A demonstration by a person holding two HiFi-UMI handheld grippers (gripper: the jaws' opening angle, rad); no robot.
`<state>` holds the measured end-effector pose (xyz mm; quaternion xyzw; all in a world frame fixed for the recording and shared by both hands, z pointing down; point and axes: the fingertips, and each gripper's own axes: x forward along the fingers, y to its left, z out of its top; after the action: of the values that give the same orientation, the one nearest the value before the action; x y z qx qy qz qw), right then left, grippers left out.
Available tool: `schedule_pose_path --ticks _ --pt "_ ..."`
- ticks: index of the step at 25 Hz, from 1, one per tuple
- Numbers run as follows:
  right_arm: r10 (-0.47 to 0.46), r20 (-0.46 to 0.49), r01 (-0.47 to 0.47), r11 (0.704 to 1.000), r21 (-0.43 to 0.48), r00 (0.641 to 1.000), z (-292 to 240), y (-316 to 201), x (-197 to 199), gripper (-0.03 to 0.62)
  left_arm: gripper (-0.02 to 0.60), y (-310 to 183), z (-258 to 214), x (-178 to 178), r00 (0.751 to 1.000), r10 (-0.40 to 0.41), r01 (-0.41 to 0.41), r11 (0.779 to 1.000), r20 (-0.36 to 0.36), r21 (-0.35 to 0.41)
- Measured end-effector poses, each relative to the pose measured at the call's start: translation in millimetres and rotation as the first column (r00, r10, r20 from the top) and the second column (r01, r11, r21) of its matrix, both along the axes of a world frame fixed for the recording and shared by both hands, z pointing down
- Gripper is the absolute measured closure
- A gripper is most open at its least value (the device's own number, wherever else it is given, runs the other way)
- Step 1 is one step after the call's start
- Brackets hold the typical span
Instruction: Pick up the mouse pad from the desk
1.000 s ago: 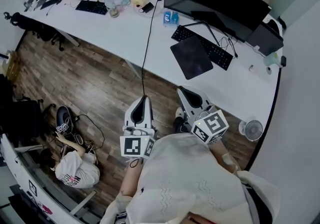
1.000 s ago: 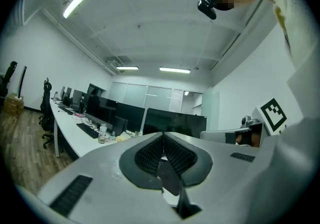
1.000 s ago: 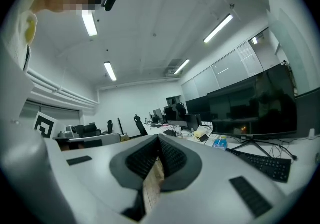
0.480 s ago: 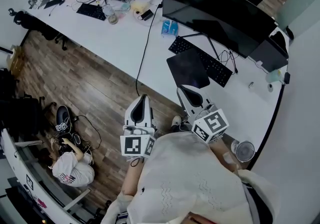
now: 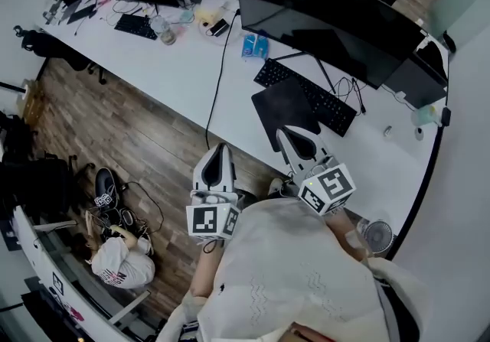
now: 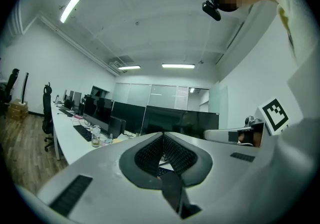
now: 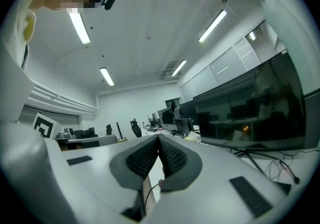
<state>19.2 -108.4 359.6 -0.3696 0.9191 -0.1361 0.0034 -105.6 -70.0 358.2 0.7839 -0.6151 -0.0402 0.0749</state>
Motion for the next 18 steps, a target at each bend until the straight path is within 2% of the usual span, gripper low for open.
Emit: schedule_pose_path --ticks 4,10,15,18 --pt "0.065 -0.001 -0.065 0.998 -0.004 0.998 3.1 -5.4 20.4 0.593 0.566 -13.8 4.4 11.9 0.999 0.047 -0.047 0.999 -0.013 -0.008" --pt "0.17 -0.017 -0.17 0.985 -0.012 0.985 6.2 -12.8 51.3 0.593 0.566 -39.1 6.0 43.8 0.986 0.163 -0.163 0.987 -0.029 -0.004" --pt "0.263 -0.027 -0.263 0.965 -0.006 0.964 3.9 -26.5 70.3 0.593 0.566 -69.7 6.5 64.5 0.965 0.259 -0.26 0.966 -0.041 0.0" --pt "0.332 -0.035 -0.332 0.943 0.001 0.943 2.8 -38.4 79.6 0.593 0.566 -92.4 7.7 74.2 0.943 0.331 -0.331 0.944 -0.044 0.002"
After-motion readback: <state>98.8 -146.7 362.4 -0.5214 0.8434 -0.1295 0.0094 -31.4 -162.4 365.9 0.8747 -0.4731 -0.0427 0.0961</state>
